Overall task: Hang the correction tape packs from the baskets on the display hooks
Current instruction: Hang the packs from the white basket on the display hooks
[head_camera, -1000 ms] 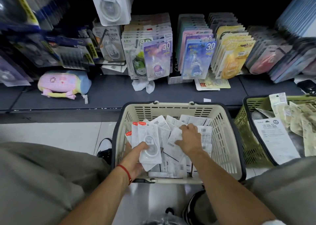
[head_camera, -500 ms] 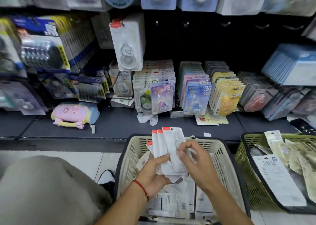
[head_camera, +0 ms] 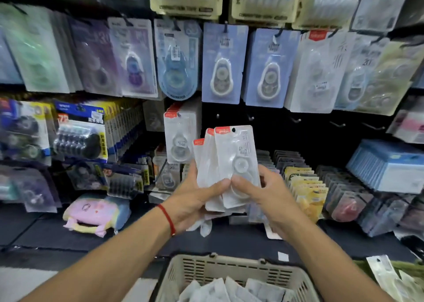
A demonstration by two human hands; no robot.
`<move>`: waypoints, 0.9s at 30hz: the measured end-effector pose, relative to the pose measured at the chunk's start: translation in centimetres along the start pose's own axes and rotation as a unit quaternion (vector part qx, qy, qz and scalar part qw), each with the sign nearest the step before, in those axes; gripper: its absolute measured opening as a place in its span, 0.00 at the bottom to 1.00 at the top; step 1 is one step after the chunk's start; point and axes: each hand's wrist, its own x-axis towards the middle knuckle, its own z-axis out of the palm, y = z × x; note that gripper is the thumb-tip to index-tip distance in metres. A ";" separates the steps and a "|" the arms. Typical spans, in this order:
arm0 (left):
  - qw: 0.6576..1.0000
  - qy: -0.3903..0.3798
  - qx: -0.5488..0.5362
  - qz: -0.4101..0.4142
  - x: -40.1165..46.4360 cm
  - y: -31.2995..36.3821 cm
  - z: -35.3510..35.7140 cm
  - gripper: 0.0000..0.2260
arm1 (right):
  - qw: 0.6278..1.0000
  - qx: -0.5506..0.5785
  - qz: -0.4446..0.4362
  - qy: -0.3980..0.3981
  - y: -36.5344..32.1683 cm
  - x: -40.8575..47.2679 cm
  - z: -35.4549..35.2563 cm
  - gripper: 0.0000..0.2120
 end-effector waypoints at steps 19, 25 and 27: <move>0.923 0.286 0.177 0.185 1.4 1.9 -7.7 0.34 | 0.984 -0.095 -0.082 0.127 1.8 9.0 3.2 0.14; 0.920 0.300 0.168 0.190 1.5 1.7 -7.1 0.35 | 0.981 -0.068 -0.074 0.169 2.6 9.5 4.6 0.16; 0.917 0.300 0.174 0.196 1.5 1.6 -7.1 0.36 | 0.976 -0.086 -0.083 0.185 3.0 9.3 5.0 0.15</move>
